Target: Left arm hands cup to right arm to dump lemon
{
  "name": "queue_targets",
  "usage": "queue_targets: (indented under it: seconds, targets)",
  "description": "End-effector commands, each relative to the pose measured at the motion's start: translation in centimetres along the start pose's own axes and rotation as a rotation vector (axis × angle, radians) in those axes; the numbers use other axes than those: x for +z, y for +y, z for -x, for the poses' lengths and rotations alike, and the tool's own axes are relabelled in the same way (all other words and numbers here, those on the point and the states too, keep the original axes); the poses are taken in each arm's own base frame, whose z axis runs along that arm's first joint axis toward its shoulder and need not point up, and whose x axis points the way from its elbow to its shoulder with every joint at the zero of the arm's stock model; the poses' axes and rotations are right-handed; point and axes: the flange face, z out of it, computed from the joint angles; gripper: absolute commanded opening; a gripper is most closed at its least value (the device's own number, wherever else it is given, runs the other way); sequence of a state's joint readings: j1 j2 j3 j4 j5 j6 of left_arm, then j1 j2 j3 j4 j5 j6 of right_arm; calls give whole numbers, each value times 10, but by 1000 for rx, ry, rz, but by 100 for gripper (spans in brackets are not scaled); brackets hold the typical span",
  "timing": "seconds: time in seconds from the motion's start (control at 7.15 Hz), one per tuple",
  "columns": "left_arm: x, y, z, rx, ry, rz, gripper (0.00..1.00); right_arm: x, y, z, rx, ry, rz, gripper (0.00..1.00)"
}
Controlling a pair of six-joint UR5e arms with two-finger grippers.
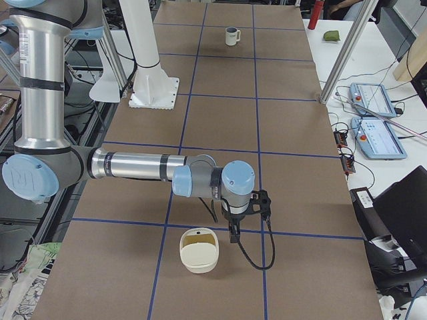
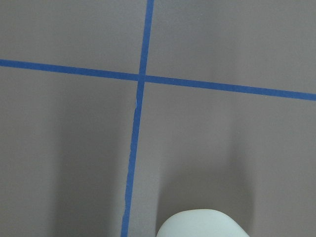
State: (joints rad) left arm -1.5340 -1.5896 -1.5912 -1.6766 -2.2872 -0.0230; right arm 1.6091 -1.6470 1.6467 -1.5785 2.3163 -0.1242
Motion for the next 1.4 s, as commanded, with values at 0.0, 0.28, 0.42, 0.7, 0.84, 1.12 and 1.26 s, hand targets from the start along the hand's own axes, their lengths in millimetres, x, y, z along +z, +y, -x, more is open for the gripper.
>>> queue_targets:
  seconds: [0.0,0.28,0.42,0.7,0.84,1.12,1.26]
  targets:
    - [1,1,1,-3,0,3,100,0,0,0,0,0,0,100]
    - [3,3,3,-3,0,6,100,-1,-1,0,-1,0,-1,100]
    - [3,4,3,-2,1,8,100,-1,-3,1,-4,2,-2,100]
    - [4,2,4,-10,1,11,100,-2,-5,0,-5,3,-3,100]
    - [8,2,7,-17,1,18,100,-2,-5,0,-3,5,-3,100]
    - [9,2,9,-26,-4,23,100,-3,-7,2,52,4,-7,100]
    - [10,2,11,-52,-22,24,100,-3,-8,1,54,5,-5,100]
